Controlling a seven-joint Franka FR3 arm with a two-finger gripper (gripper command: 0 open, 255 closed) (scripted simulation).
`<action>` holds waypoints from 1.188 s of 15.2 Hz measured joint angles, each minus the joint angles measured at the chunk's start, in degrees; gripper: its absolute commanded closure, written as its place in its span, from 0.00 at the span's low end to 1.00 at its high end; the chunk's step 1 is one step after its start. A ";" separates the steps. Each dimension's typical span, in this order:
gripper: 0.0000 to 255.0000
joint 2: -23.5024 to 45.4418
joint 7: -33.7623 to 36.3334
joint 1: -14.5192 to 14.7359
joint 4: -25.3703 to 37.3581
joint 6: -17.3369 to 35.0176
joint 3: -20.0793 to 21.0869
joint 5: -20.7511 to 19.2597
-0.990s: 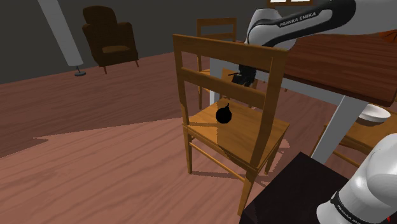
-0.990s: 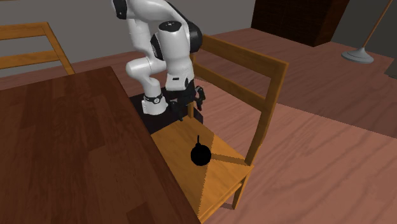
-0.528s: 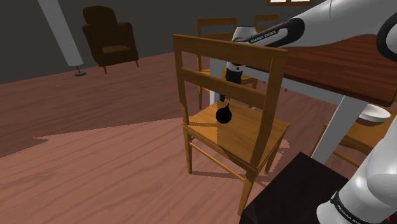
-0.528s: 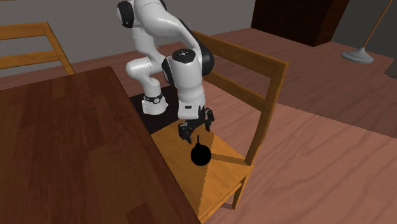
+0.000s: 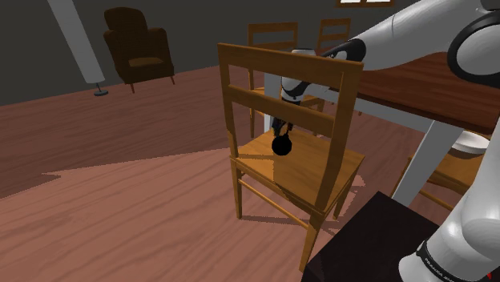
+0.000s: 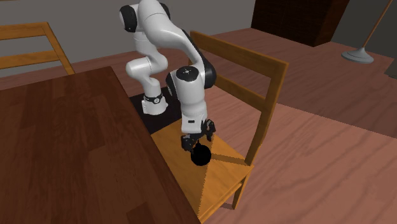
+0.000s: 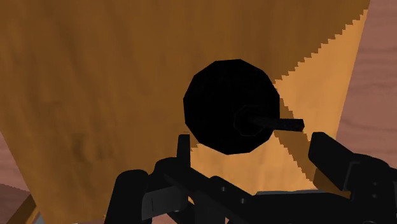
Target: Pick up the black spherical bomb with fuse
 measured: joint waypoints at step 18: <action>1.00 -1.18 0.35 -0.03 1.42 -2.55 -0.11 -0.32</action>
